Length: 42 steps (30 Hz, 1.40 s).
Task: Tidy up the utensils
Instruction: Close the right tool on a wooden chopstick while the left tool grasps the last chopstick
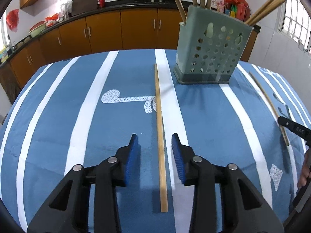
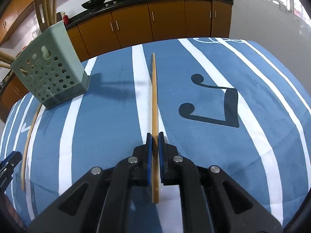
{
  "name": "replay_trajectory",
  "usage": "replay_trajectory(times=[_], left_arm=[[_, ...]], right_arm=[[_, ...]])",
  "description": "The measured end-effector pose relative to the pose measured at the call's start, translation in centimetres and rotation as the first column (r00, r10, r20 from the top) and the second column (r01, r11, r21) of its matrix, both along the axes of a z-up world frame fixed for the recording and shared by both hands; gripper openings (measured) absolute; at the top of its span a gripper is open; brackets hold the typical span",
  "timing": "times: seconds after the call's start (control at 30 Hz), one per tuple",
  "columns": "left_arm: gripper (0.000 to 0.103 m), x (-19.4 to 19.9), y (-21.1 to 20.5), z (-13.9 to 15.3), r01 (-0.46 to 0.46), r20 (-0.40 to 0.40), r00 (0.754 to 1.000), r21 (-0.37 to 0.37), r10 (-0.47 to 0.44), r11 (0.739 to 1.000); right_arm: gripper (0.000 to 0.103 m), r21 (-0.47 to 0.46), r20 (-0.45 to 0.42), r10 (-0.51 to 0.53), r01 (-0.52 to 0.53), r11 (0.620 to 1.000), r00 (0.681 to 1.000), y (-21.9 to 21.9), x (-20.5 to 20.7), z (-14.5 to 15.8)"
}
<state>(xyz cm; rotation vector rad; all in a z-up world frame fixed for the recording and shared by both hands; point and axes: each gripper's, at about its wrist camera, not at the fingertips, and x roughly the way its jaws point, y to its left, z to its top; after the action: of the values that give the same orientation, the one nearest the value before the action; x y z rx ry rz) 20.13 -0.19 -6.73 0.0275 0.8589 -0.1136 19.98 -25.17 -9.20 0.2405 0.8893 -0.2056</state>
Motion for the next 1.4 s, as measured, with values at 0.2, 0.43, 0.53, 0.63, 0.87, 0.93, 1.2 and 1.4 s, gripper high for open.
replay_trajectory(times=[0.2,0.43,0.53,0.63,0.87,0.93,1.2,1.4], left_arm=[[0.016,0.6,-0.6,-1.2,-0.011,-0.016,1.0,0.043,0.011,0.999],[0.01,2.2,2.3,-1.2,-0.098,-0.026,0.995,0.024,0.099,0.995],[0.01,2.5,3.1,-1.3,-0.111,-0.027,0.993,0.004,0.111,0.994],[0.011,2.3,3.2,-1.3,-0.097,-0.021,0.995,-0.021,0.096,0.995],[0.011,2.4,3.6,-1.2,-0.082,-0.024,0.996,-0.068,0.08,0.994],[0.011,2.4,3.7,-1.2,-0.082,-0.025,0.996,-0.074,0.08,0.994],[0.012,2.2,3.6,-1.2,-0.082,-0.024,0.996,-0.069,0.08,0.994],[0.012,2.3,3.6,-1.2,-0.081,-0.025,0.997,-0.071,0.08,0.994]], right_arm=[[0.008,0.008,0.003,0.084,-0.084,0.996,0.997,1.3,0.2,-0.1],[0.008,-0.033,0.001,0.194,-0.194,0.981,0.981,4.2,0.7,-0.1],[0.008,-0.054,0.002,0.202,-0.201,0.978,0.979,4.4,1.0,-0.1],[0.008,-0.057,0.004,0.199,-0.199,0.978,0.98,4.3,1.2,-0.1],[0.008,-0.075,0.018,0.201,-0.2,0.977,0.979,4.6,1.1,-0.2],[0.008,-0.073,0.018,0.202,-0.2,0.977,0.979,4.6,1.1,-0.2],[0.009,-0.072,0.019,0.202,-0.2,0.977,0.979,4.5,1.1,-0.2],[0.009,-0.07,0.019,0.202,-0.201,0.977,0.979,4.5,1.1,-0.2]])
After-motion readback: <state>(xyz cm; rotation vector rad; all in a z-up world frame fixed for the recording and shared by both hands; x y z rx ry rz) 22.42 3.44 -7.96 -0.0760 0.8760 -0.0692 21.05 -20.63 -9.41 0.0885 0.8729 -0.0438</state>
